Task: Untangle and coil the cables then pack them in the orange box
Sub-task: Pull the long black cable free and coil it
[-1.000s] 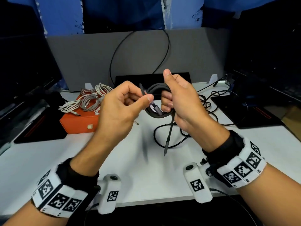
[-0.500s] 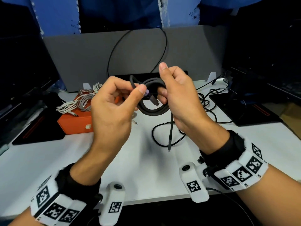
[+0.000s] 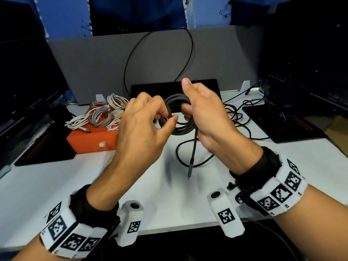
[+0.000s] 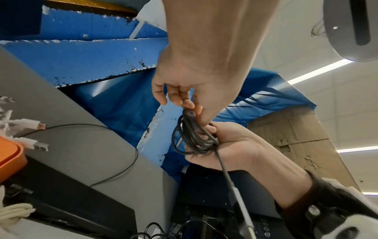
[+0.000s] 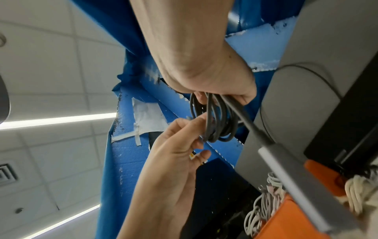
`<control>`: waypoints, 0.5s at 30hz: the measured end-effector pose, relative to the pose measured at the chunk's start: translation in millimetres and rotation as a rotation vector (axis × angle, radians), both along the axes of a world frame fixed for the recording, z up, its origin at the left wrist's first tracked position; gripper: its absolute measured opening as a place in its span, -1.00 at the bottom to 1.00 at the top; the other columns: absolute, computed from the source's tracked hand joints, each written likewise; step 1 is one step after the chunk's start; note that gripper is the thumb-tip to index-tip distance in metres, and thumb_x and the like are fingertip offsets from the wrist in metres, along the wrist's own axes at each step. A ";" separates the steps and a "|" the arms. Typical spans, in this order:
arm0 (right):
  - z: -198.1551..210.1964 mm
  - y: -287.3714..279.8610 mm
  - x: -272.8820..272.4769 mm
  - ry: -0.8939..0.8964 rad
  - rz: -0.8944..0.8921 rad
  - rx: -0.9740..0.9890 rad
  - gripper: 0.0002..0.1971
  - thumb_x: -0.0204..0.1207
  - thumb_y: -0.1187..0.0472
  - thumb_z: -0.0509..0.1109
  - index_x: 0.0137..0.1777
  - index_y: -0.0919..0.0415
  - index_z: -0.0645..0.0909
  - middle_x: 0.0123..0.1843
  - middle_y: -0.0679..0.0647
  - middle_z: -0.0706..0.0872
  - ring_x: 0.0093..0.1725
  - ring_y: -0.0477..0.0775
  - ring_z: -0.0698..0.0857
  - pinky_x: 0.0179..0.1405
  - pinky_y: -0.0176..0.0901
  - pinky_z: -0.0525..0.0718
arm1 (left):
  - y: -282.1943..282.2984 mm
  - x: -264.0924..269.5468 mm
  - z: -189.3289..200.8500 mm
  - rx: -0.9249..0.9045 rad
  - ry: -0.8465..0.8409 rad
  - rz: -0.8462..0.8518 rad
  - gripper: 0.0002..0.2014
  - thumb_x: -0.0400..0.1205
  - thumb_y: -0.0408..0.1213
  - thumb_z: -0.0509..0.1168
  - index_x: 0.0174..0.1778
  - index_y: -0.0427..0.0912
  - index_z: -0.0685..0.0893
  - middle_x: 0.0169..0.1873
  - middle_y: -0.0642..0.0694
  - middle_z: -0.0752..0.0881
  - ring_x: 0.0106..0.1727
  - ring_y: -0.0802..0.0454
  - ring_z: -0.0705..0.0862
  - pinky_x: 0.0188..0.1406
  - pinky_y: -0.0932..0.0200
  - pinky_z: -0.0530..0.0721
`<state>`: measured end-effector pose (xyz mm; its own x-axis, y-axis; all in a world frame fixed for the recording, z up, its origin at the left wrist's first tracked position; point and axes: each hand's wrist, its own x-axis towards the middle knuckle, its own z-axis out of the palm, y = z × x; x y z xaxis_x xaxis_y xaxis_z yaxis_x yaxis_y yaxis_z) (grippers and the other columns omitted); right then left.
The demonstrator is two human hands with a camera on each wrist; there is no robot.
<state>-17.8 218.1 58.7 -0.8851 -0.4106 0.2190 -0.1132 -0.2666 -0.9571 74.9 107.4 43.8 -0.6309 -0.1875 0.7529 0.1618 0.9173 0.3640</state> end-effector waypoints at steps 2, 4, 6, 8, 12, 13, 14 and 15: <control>-4.8 -4.3 5.0 -0.106 0.064 -0.042 -0.70 0.82 -0.01 0.26 -0.13 0.11 0.48 -0.45 -0.06 0.36 -0.48 -0.12 0.37 -0.37 -0.25 0.44 | -3.5 -1.1 -0.4 0.105 0.020 -0.056 -0.80 0.58 -0.15 0.57 -0.23 -0.11 0.70 -0.18 0.02 0.53 -0.09 0.09 0.54 -0.13 0.34 0.46; -5.2 -6.4 10.1 -0.164 0.103 -0.094 -0.68 0.83 -0.01 0.25 -0.15 0.13 0.50 -0.53 -0.08 0.38 -0.53 -0.13 0.41 -0.35 -0.22 0.49 | -4.2 0.4 1.8 0.226 0.058 -0.136 -0.82 0.55 -0.16 0.60 -0.23 -0.13 0.76 -0.17 0.01 0.56 -0.08 0.14 0.59 -0.09 0.39 0.50; -2.4 -4.9 13.5 -0.153 0.104 -0.107 -0.66 0.83 -0.02 0.24 -0.17 0.11 0.48 -0.54 -0.10 0.39 -0.53 -0.14 0.44 -0.34 -0.21 0.49 | -2.7 1.9 2.9 0.191 0.136 -0.105 -0.82 0.55 -0.15 0.60 -0.22 -0.16 0.78 -0.17 0.06 0.55 -0.06 0.06 0.60 -0.06 0.29 0.52; 1.4 -2.2 15.5 -0.123 0.099 -0.101 -0.67 0.84 -0.03 0.23 -0.16 0.09 0.47 -0.55 -0.12 0.43 -0.52 -0.17 0.47 -0.40 -0.23 0.45 | -1.3 2.3 2.7 0.128 0.221 -0.053 -0.78 0.58 -0.14 0.58 -0.22 -0.20 0.77 -0.17 0.06 0.53 -0.05 0.02 0.57 -0.04 0.24 0.51; 1.6 -1.6 13.7 -0.149 0.077 -0.104 -0.70 0.83 -0.02 0.24 -0.14 0.08 0.46 -0.48 -0.08 0.35 -0.54 -0.15 0.40 -0.53 -0.28 0.38 | -2.9 -0.8 0.2 -0.063 0.142 0.058 -0.77 0.60 -0.06 0.53 -0.18 -0.14 0.72 -0.07 -0.04 0.54 0.00 0.03 0.45 -0.02 0.03 0.51; 1.3 -1.6 12.9 -0.166 0.079 -0.113 -0.69 0.83 -0.02 0.25 -0.14 0.08 0.45 -0.46 -0.07 0.32 -0.54 -0.13 0.37 -0.54 -0.28 0.35 | -3.4 -1.4 -0.5 -0.090 0.133 0.079 -0.78 0.60 -0.07 0.53 -0.16 -0.13 0.72 -0.04 -0.04 0.52 0.03 0.03 0.44 0.00 0.04 0.51; 1.3 -1.9 12.2 -0.180 0.088 -0.123 -0.69 0.83 -0.02 0.24 -0.14 0.08 0.43 -0.46 -0.06 0.29 -0.53 -0.12 0.33 -0.54 -0.27 0.32 | -3.3 -1.3 -0.3 -0.094 0.151 0.085 -0.80 0.59 -0.11 0.53 -0.13 -0.15 0.71 0.00 -0.05 0.49 0.06 0.03 0.42 0.02 0.10 0.50; 2.0 -1.8 12.0 -0.188 0.102 -0.134 -0.69 0.84 -0.02 0.24 -0.15 0.08 0.42 -0.47 -0.07 0.27 -0.53 -0.11 0.30 -0.52 -0.26 0.29 | -2.1 -0.5 0.9 -0.079 0.186 0.080 -0.80 0.58 -0.16 0.54 -0.09 -0.19 0.69 0.04 -0.06 0.45 0.09 0.04 0.42 0.06 0.17 0.50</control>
<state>-5.7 216.3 60.7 -0.8711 -0.4780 0.1127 0.0975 -0.3932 -0.9143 74.3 105.3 44.7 -0.4654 -0.1669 0.8692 0.1447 0.9545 0.2608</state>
